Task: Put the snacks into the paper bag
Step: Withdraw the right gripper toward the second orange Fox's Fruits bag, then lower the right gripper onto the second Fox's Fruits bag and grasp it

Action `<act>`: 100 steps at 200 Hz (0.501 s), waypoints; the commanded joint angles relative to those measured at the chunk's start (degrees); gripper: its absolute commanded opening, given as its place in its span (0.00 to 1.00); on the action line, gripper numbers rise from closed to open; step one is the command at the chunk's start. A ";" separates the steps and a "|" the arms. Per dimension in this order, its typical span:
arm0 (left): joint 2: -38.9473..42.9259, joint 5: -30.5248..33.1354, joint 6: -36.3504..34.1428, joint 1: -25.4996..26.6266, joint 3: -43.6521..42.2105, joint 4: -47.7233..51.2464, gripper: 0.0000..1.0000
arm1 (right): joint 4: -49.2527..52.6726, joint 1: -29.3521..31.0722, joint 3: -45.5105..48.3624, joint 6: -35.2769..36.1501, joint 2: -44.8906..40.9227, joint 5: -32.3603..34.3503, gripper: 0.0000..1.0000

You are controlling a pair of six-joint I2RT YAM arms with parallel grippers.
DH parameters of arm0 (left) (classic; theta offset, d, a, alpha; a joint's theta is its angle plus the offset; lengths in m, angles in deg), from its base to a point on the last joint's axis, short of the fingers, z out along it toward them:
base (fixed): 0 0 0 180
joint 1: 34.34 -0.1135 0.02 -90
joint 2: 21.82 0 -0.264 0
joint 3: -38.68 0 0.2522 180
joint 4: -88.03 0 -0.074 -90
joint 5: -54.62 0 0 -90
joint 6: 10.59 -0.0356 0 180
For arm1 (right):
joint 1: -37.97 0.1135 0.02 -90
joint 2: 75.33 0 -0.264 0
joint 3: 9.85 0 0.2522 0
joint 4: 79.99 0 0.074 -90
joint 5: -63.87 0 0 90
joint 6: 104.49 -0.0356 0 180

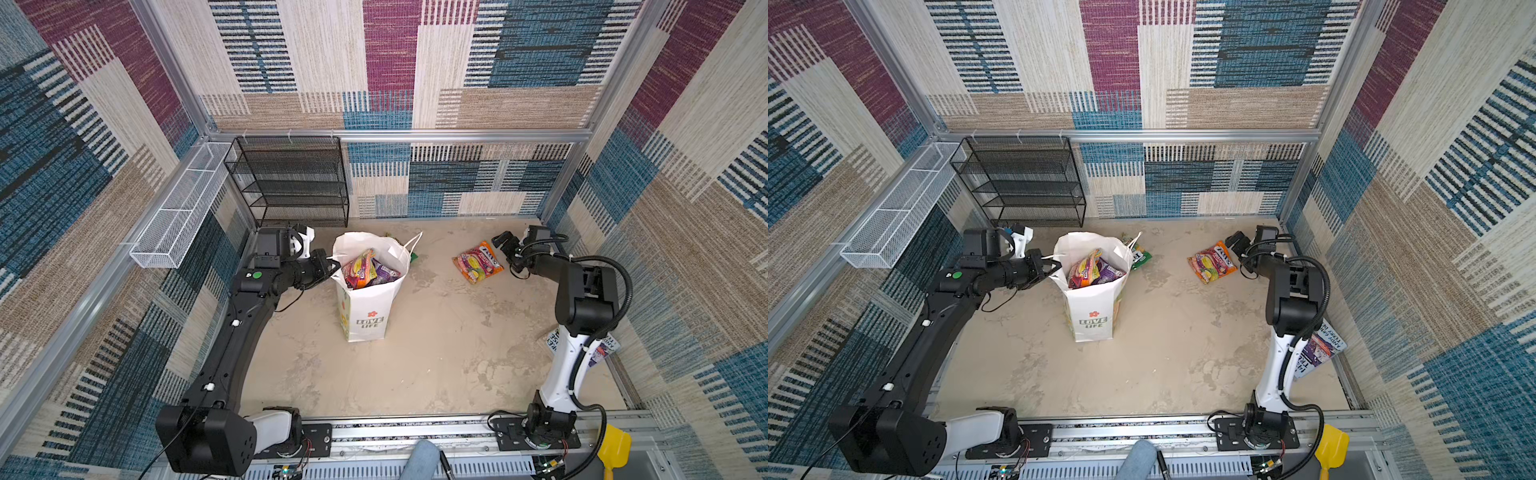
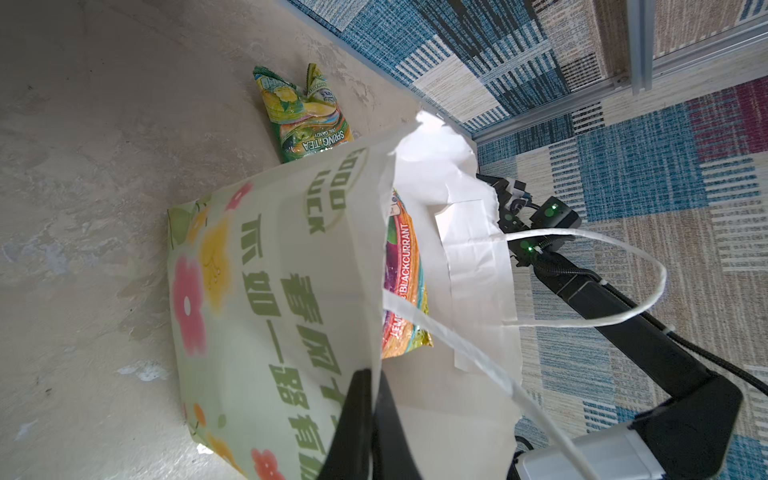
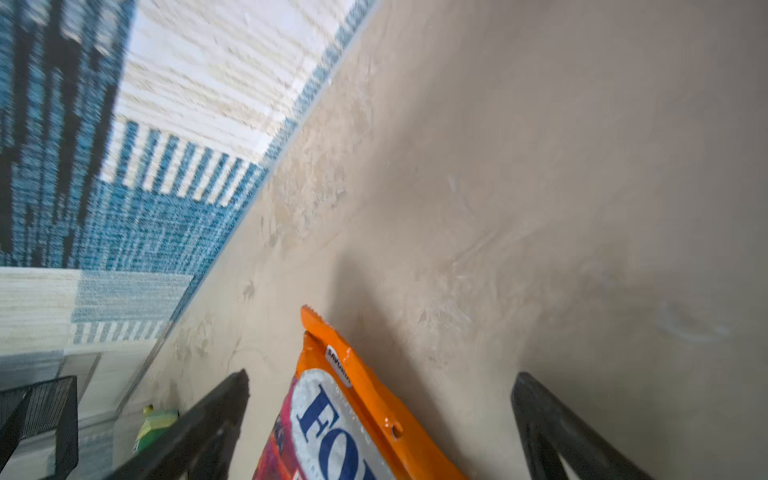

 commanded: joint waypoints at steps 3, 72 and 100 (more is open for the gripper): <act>0.13 -2.30 0.22 -0.26 0.06 -2.86 0.00 | 1.09 0.05 -0.78 -0.01 2.73 -8.92 1.00; 0.19 -2.50 0.35 -0.62 -0.01 -3.12 0.00 | 0.31 3.26 6.71 -3.81 0.06 -13.57 1.00; 0.23 -2.32 0.42 -0.62 -0.14 -3.13 0.00 | 1.14 6.64 10.26 -3.66 -1.97 -13.40 1.00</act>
